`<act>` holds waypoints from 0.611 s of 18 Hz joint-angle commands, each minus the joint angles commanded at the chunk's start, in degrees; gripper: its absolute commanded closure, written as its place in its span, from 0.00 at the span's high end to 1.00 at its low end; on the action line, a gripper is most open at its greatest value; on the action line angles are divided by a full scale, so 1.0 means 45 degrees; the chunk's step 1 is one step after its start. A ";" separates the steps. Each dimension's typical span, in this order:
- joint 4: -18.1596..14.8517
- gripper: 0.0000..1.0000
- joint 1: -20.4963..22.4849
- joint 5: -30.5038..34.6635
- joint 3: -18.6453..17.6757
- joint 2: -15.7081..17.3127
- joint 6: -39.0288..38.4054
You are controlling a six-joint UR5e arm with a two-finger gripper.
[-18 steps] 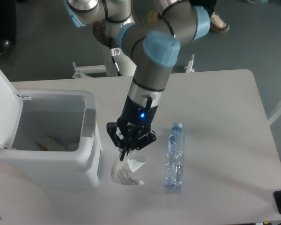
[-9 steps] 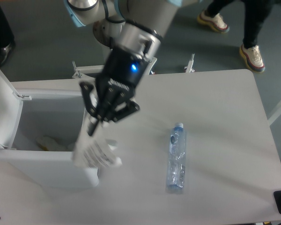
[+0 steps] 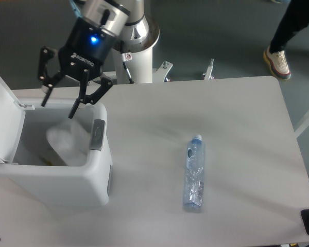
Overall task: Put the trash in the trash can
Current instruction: 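Move the open gripper back over the clear plastic water bottle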
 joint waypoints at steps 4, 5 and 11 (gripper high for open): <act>-0.0019 1.00 0.2125 0.0778 0.0351 -0.1188 -0.0783; 0.0020 1.00 0.2419 0.1478 0.0526 -0.1676 -0.0744; -0.0078 1.00 0.3086 0.5680 0.2480 -0.5174 0.0056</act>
